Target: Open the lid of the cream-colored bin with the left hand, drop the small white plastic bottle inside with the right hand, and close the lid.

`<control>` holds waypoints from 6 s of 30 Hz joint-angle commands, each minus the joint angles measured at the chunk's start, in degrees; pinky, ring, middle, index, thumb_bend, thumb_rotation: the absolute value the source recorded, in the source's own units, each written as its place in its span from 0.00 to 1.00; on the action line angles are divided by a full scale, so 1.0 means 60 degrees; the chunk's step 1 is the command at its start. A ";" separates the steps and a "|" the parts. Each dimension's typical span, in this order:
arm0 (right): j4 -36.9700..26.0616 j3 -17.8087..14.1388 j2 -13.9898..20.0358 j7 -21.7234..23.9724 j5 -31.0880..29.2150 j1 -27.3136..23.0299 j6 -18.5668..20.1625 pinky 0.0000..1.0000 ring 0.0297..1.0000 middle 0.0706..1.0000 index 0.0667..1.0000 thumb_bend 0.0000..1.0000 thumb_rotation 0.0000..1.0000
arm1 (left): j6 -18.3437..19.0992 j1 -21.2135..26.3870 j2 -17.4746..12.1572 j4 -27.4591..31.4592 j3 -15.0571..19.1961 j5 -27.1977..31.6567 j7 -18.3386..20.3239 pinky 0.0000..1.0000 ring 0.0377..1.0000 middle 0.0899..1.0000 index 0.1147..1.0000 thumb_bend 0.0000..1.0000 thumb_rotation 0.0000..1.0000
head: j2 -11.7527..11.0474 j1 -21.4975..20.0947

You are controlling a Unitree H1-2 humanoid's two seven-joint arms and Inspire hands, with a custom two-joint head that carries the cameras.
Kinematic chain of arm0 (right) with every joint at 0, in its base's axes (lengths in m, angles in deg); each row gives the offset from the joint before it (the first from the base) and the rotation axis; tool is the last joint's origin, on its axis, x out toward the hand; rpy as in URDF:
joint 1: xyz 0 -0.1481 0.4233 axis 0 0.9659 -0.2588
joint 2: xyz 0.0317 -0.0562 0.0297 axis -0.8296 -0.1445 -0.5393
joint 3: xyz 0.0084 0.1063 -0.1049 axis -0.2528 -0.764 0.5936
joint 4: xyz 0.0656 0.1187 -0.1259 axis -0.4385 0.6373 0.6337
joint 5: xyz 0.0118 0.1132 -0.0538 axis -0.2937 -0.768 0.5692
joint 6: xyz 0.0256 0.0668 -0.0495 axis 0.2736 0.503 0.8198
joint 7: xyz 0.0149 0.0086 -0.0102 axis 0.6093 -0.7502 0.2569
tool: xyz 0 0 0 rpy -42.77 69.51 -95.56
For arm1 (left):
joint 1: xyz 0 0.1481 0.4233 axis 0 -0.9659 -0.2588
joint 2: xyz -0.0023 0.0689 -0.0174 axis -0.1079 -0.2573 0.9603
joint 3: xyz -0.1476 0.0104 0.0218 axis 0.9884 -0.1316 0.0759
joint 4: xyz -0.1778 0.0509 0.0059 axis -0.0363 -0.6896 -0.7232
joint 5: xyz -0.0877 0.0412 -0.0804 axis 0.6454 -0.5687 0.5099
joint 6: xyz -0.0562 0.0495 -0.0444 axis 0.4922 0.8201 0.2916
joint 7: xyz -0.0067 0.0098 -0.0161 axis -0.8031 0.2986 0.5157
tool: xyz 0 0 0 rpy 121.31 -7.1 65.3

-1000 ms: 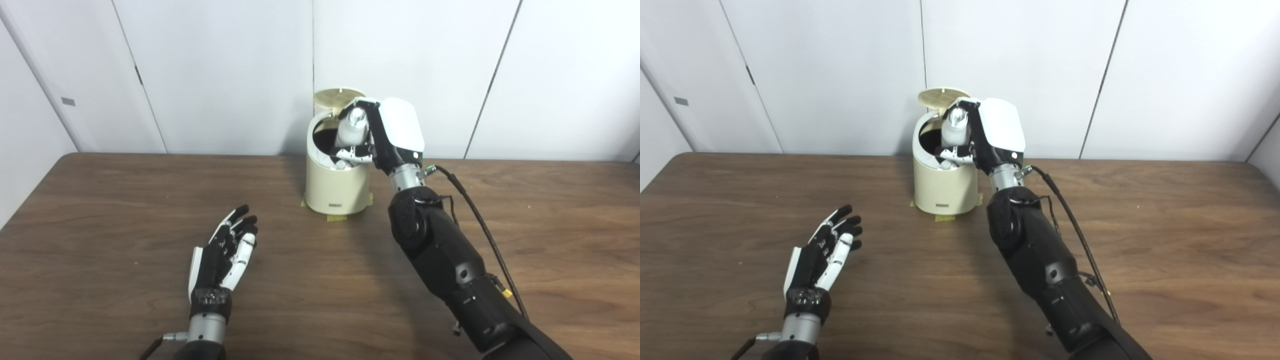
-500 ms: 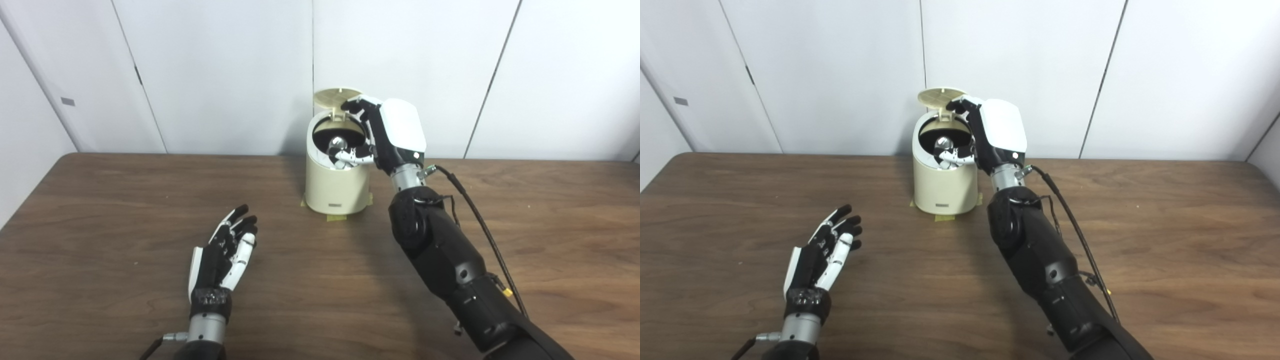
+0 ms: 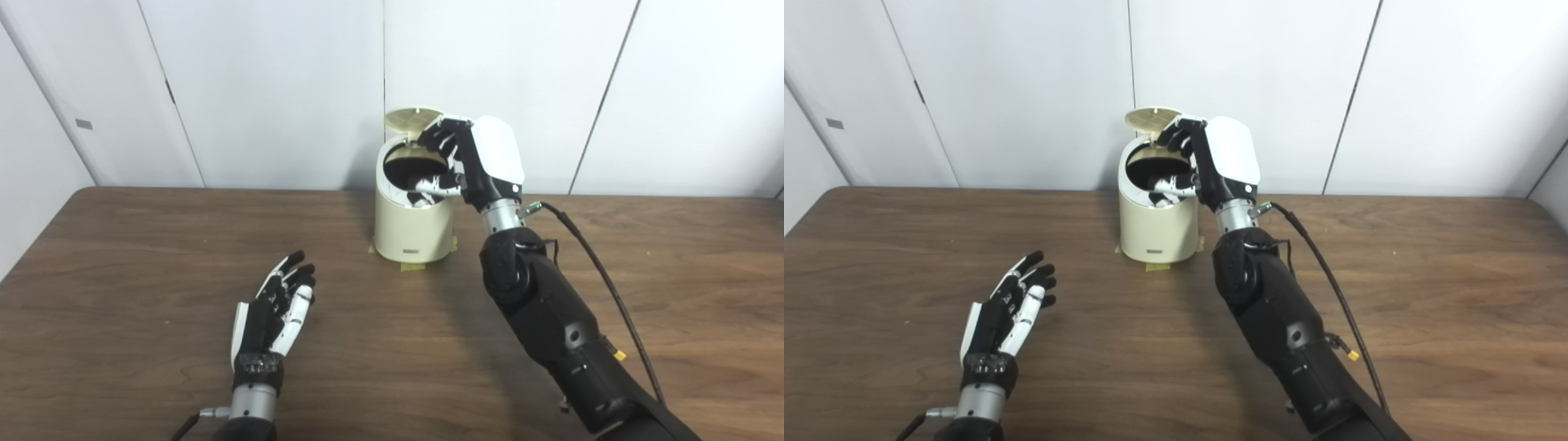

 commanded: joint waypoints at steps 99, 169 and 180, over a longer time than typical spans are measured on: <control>-0.6857 -0.3553 0.0155 0.4223 -0.7054 0.7501 0.1092 0.79 0.92 0.90 0.90 0.61 1.00 | 0.1149 0.7115 -0.1325 -0.2888 -0.0385 0.0015 0.1011 0.84 0.86 0.88 0.89 0.46 0.85 | -0.1313 -0.0226; -0.6674 -0.3248 0.0050 0.3995 -0.6131 0.7586 0.0658 0.64 0.74 0.73 0.83 0.52 1.00 | -0.0672 0.8754 -0.3498 -0.3623 -0.4478 -0.8142 0.2419 0.94 0.89 0.80 0.74 0.53 1.00 | -0.1150 -0.0478; -0.6875 -0.3304 -0.0046 0.4003 -0.6056 0.7606 0.0960 0.64 0.75 0.74 0.85 0.51 1.00 | -0.0558 0.8269 -0.3568 -0.3104 -0.4425 -0.8830 0.3141 0.99 0.87 0.79 0.74 0.53 1.00 | -0.0960 -0.0534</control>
